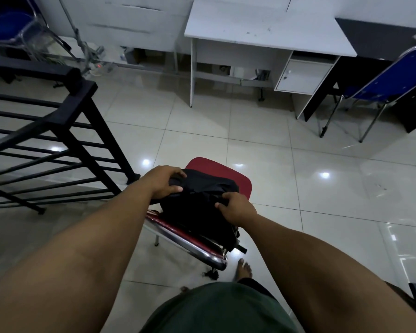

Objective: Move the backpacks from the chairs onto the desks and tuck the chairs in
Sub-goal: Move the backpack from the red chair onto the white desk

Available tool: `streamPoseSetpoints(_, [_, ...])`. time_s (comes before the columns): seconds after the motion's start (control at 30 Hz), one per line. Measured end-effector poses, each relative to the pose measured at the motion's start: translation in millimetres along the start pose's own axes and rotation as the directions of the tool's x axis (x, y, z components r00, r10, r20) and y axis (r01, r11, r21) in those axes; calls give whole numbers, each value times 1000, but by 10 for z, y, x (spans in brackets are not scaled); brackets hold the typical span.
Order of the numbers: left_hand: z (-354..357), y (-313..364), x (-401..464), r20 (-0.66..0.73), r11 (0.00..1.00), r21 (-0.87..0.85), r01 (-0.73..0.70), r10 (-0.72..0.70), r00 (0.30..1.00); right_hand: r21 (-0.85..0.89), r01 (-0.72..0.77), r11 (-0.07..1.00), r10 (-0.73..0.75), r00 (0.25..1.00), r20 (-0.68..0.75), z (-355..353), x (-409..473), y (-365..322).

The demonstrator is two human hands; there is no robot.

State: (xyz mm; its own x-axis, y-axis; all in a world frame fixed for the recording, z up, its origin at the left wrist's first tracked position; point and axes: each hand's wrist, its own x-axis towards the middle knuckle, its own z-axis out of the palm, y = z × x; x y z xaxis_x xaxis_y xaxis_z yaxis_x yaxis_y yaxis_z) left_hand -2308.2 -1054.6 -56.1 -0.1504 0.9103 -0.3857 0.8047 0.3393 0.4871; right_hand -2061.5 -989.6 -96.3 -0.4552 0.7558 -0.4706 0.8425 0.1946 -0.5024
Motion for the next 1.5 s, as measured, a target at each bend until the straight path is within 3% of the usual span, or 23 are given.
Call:
streamPoseSetpoints(0.07, [-2, 13, 61, -42, 972, 233, -30, 41, 998, 1, 18, 1000, -18, 999, -42, 14, 15, 4])
streamPoseSetpoints(0.13, [57, 72, 100, -159, 845, 534, 9, 90, 983, -18, 38, 999, -39, 997, -69, 13, 23, -15])
streamPoseSetpoints(0.2, [178, 166, 107, -265, 787, 609, 97, 86, 960, -34, 42, 999, -45, 995, -90, -18, 40, -34])
streamPoseSetpoints(0.3, [369, 247, 145, -297, 836, 516, 188, -31, 954, -47, 25, 999, -29, 996, -89, -85, 60, -19])
streamPoseSetpoints(0.43, [499, 300, 241, -161, 915, 348, 204, -156, 974, -53, -17, 998, 14, 998, -65, -142, 101, 47])
streamPoseSetpoints(0.5, [533, 335, 268, -118, 908, 381, 173, -138, 983, -66, -22, 998, 18, 998, -52, -162, 121, 59])
streamPoseSetpoints(0.6, [549, 410, 314, -179, 862, 475, 176, -102, 979, -80, -29, 996, 27, 999, -22, -198, 140, 64])
streamPoseSetpoints(0.67, [529, 431, 371, -214, 827, 544, 139, -23, 976, -106, -33, 994, 33, 999, -6, -225, 158, 70])
streamPoseSetpoints(0.77, [496, 413, 442, -159, 799, 601, 31, 81, 984, -128, -33, 991, 35, 999, 12, -253, 185, 112])
streamPoseSetpoints(0.9, [468, 501, 442, -123, 845, 535, 18, 58, 991, -134, -52, 990, 56, 998, 24, -293, 224, 174])
streamPoseSetpoints(1.03, [521, 707, 480, -176, 905, 424, -18, 102, 979, -146, -102, 984, 96, 994, -48, -363, 234, 277])
streamPoseSetpoints(1.27, [636, 1589, 858, -240, 937, 345, -44, 134, 961, -174, -206, 963, 178, 970, -163, -856, 328, 798])
streamPoseSetpoints(1.37, [609, 1983, 1080, -250, 933, 360, -4, 100, 963, -88, -143, 986, 133, 985, -110, -1187, 490, 992])
streamPoseSetpoints(1.5, [539, 2403, 1355, -284, 928, 362, 85, 23, 959, -23, 55, 998, -54, 998, 16, -1642, 648, 1204])
